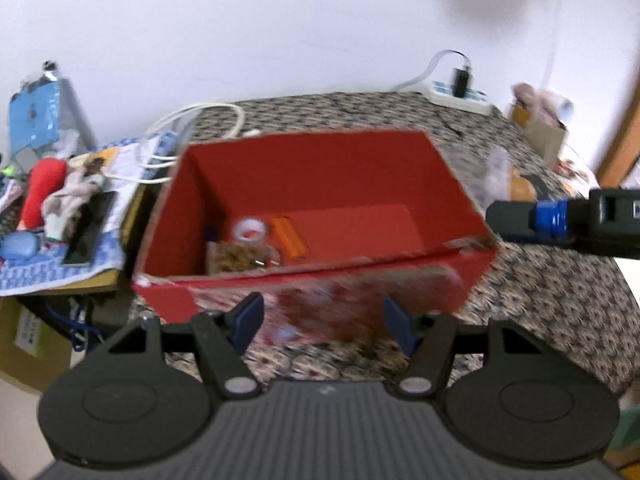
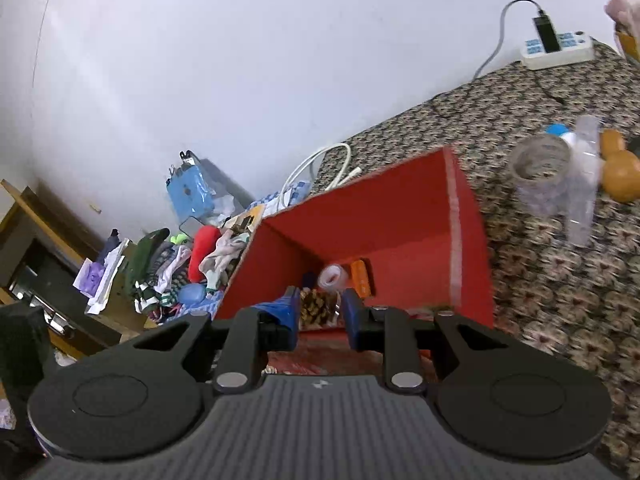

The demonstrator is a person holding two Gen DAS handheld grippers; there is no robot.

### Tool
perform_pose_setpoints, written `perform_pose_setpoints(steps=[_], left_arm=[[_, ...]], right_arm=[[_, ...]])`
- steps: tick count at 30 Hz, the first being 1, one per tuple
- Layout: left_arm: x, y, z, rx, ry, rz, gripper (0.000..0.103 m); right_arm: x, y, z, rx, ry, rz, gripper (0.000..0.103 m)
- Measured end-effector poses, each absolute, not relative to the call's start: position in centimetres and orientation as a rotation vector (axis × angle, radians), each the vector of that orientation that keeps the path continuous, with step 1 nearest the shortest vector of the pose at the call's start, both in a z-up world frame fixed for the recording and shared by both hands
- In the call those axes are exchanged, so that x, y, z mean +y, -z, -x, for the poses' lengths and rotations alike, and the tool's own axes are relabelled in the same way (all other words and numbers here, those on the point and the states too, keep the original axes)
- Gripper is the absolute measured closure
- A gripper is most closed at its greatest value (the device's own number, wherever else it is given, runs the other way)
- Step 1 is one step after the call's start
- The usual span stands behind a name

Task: Organize rigid objects
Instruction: 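Move the right tool down to the small black object on the cloth, then close the right tool on the small black object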

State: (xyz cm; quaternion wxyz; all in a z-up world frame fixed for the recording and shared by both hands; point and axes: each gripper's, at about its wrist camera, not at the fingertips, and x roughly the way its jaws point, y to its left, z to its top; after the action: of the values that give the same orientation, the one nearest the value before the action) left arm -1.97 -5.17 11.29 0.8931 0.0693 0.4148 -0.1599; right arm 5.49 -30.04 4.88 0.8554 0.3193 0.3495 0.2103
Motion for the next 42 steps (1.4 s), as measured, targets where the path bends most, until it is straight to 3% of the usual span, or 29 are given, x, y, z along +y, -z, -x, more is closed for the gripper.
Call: perform_pose_setpoints(steps=[20,32,42], left_arm=[[-17.2,-1.5,8.1,1.044,0.807,-0.217,0.036],[-21.2,0.6,7.7,0.949,1.032,-0.450,0.036],[-22.3,1.2,7.7,0.913,1.082,-0.483,0.034]], right_arm=[[-42.4,6.4,2.3,1.008,-0.173,-0.892,0.093],[-44.8,9.7,4.6,1.123,-0.135,-1.078,0.093],[-44.7,11.4,5.4,1.144,-0.094,-1.217,0.092]])
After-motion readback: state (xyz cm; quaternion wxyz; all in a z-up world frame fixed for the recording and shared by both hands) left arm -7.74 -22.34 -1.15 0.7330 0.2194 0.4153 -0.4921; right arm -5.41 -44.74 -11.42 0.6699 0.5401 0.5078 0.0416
